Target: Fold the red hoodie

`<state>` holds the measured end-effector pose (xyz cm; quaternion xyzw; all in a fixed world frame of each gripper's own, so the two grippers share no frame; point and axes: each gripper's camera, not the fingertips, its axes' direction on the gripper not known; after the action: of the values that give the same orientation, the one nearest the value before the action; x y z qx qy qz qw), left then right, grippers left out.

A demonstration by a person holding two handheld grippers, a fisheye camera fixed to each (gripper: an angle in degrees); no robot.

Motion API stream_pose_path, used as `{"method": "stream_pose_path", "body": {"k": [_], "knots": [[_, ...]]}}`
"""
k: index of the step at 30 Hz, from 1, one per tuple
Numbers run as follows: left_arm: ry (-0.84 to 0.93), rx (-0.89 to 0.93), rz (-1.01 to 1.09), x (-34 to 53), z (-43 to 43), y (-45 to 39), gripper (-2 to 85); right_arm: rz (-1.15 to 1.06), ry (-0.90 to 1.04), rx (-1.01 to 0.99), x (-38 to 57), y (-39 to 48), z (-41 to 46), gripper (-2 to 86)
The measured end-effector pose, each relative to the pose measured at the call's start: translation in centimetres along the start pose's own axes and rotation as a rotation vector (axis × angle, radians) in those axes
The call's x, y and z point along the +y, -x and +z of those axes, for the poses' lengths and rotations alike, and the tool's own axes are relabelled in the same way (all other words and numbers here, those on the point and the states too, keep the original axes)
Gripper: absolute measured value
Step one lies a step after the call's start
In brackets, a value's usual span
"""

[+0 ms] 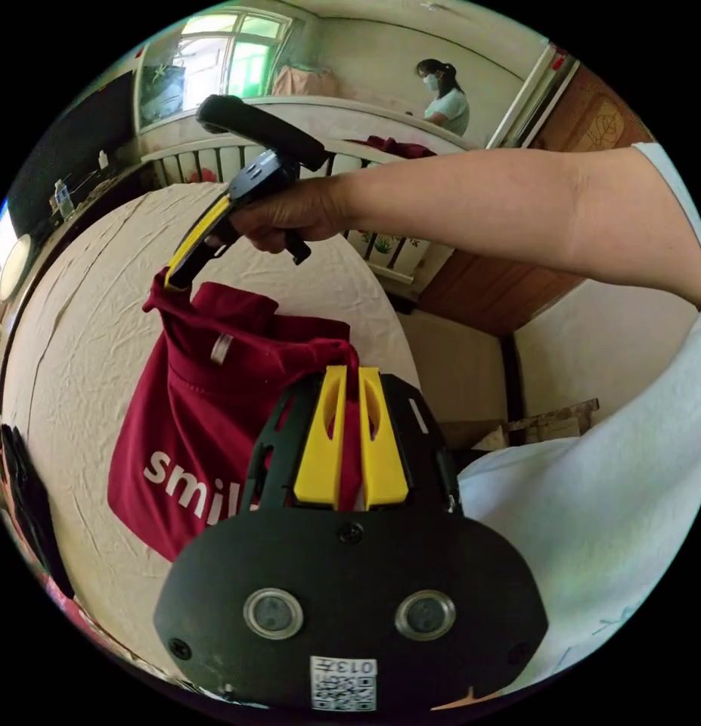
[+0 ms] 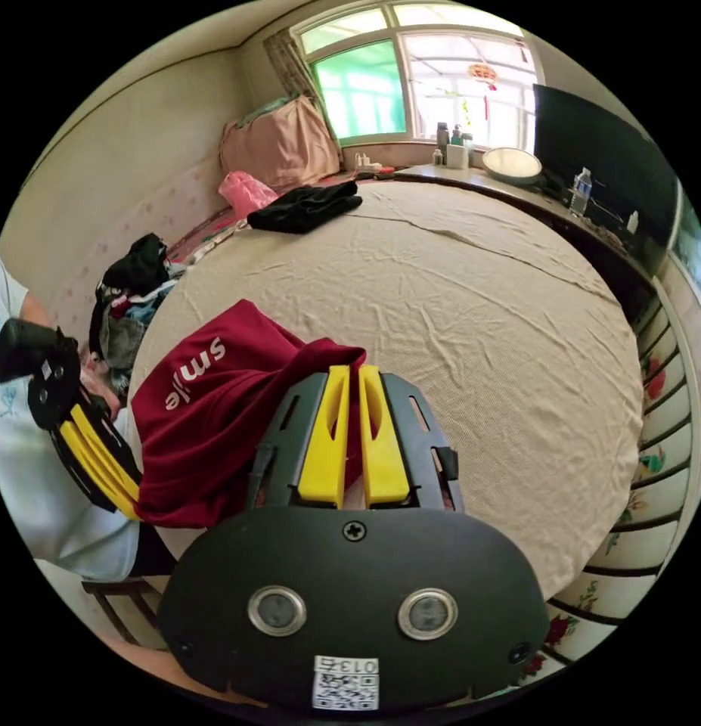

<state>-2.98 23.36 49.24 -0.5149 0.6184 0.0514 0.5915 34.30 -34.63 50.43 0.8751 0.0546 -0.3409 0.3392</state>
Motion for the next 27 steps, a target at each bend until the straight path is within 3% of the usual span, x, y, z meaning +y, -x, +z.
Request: {"method": "stream_pose_path", "body": {"k": [4, 6, 10, 12, 14, 17, 22, 24, 27], "knots": [[0.019, -0.031, 0.034, -2.2, 2.4, -0.5, 3.5, 0.067, -0.008, -0.054, 0.4, -1.9, 0.3, 5.8], [0.045, 0.033, 0.029, -2.9, 3.4, -0.2, 5.7, 0.182, 0.058, -0.087, 0.8, -4.2, 0.4, 10.1], [-0.057, 0.24, 0.08, -2.7, -0.9, -1.4, 8.0, 0.31, -0.006, -0.117, 2.6, -6.1, -3.1, 13.6], [-0.121, 0.148, 0.095, -1.8, -3.9, -1.2, 7.8, 0.311, -0.023, -0.095, 3.0, -5.0, -5.1, 14.3], [-0.157, -0.057, -0.041, -0.2, -6.4, 3.0, 7.5, 0.358, -0.061, -0.086, 3.4, -4.0, -6.2, 14.4], [-0.055, -0.22, -0.233, 0.9, -6.4, 10.6, 7.4, 0.38, -0.07, -0.132, 3.4, -2.4, -5.7, 13.8], [0.08, -0.217, -0.373, 0.2, -3.8, 17.4, 7.2, 0.458, -0.048, -0.175, 1.5, -3.0, -1.6, 11.2], [0.135, -0.226, -0.402, -0.2, -2.5, 18.3, 6.4, 0.486, 0.094, -0.147, -0.1, -3.7, 1.4, 5.2], [0.116, -0.29, -0.425, -0.9, -3.1, 17.8, 4.2, 0.354, 0.137, -0.081, -2.3, -2.3, 2.0, 3.4]]}}
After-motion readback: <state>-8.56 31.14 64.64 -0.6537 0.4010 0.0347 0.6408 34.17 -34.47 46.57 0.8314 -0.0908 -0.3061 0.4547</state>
